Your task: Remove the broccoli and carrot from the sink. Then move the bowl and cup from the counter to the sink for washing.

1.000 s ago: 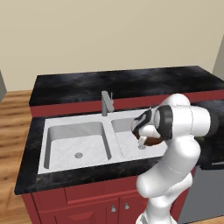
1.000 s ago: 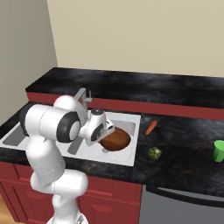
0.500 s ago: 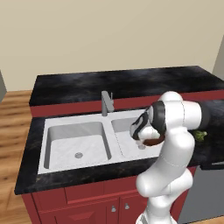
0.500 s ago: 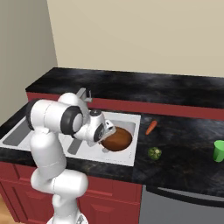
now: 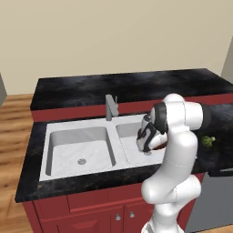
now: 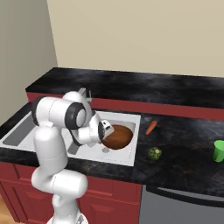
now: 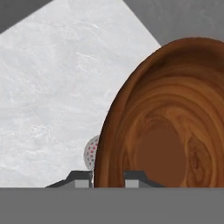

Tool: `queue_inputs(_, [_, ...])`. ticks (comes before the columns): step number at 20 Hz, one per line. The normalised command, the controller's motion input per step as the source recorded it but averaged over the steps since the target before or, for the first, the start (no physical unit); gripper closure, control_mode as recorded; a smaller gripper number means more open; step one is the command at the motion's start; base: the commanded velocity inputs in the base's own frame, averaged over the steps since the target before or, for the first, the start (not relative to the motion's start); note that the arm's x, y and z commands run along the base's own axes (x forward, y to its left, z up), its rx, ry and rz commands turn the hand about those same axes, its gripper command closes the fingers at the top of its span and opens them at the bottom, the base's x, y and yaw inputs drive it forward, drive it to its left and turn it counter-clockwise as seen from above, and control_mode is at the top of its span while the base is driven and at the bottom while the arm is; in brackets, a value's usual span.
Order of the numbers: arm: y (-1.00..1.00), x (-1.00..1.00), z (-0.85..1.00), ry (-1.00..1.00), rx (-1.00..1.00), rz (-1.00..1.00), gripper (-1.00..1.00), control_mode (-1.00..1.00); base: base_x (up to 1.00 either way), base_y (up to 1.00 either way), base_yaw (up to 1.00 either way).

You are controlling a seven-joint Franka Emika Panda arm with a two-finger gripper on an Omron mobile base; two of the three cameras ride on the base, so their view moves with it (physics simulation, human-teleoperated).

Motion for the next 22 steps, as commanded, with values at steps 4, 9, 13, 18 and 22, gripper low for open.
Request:
queue_inputs(4, [0.00, 0.24, -0.12, 0.00, -0.05, 0.00, 1.00, -1.00, 0.00, 0.00, 0.00])
queue_inputs(9, [-0.05, 0.19, -0.13, 0.00, -0.03, 0.00, 1.00, -1.00, 0.00, 0.00, 0.00])
queue_inputs(13, [-0.15, 0.04, -0.05, 0.00, 0.00, 0.00, 1.00, -1.00, 0.00, 0.00, 0.00])
queue_inputs(18, [-0.17, 0.02, 0.00, 0.01, 0.00, 0.00, 1.00, -1.00, 0.00, 0.00, 0.00])
queue_inputs(22, [-0.16, 0.04, 0.02, 0.05, 0.00, -0.01, 1.00, -1.00, 0.00, 0.00, 0.00])
